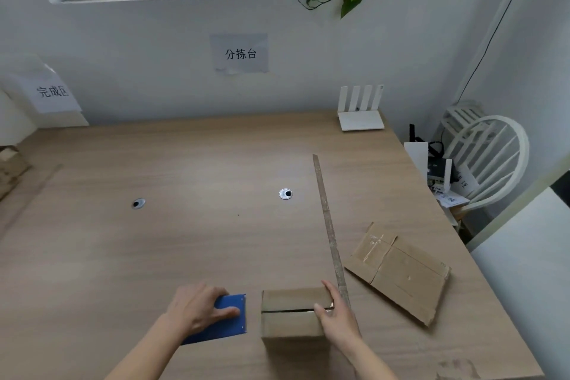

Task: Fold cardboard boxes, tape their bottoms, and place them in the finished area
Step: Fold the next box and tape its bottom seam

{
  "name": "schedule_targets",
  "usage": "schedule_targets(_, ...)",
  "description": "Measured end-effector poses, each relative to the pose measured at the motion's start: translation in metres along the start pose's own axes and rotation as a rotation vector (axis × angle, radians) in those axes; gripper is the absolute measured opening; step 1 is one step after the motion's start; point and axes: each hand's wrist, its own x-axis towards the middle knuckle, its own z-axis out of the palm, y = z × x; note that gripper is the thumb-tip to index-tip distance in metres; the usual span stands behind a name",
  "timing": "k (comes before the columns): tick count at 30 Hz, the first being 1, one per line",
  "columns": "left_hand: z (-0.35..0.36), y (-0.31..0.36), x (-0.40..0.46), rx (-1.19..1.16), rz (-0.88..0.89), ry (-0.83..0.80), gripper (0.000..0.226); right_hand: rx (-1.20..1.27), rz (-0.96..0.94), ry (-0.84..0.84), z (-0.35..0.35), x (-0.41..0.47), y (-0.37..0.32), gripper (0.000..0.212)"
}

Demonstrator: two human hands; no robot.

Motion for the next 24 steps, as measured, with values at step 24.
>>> schedule_targets(24, 0.131, 0.021, 0.018, -0.249, -0.271, 0.015, 0.059, -0.146, -0.048, 0.112, 0.007, -0.008, 0.019, 0.053)
